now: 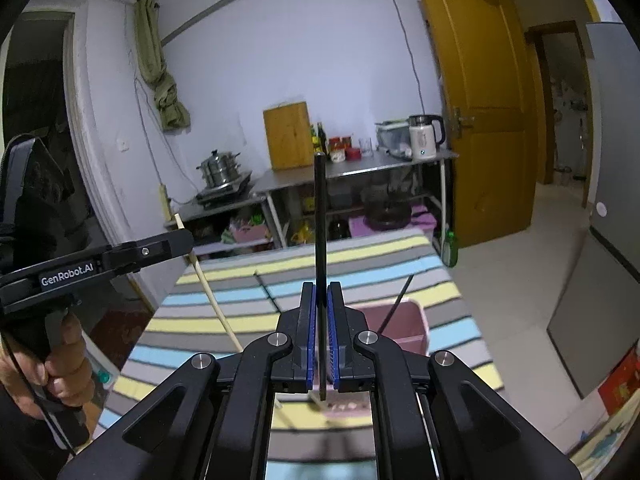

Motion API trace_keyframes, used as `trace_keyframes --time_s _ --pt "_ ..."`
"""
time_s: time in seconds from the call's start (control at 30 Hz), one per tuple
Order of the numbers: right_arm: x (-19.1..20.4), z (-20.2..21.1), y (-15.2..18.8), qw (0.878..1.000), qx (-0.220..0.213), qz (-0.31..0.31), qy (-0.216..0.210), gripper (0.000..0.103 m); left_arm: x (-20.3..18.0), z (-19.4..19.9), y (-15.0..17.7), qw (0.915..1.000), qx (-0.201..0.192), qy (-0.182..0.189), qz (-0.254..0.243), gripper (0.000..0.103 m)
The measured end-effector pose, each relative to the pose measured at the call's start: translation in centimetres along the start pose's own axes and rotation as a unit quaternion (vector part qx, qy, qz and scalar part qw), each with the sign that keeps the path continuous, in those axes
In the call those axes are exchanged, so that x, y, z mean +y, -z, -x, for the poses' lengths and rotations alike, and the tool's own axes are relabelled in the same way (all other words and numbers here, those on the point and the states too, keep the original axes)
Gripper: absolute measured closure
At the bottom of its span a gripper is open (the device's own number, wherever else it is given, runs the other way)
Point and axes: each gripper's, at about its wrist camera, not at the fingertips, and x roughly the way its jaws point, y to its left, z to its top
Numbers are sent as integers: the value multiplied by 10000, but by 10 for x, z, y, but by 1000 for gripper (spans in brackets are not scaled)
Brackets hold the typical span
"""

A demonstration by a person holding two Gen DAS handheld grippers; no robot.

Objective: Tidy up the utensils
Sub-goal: 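Lift both held chopsticks upright and carry them over the pink holder, then lower both chopsticks into the pink holder and open both grippers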

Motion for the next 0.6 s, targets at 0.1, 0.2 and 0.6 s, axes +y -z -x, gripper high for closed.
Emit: trace_keyframes --time_s 0.1,0.2,0.6 --pt "-5 -5 -9 10000 -71 -55 31 97 -1 -10 -7 10000 -57 -40 -24 98" --pt "-11 -12 -11 9999 -70 -94 64 97 0 -22 -11 9999 -88 -74 -16 98" --pt "-29 -59 20 9989 391 -244 122 97 14 -65 17 9999 56 -137 -36 98"
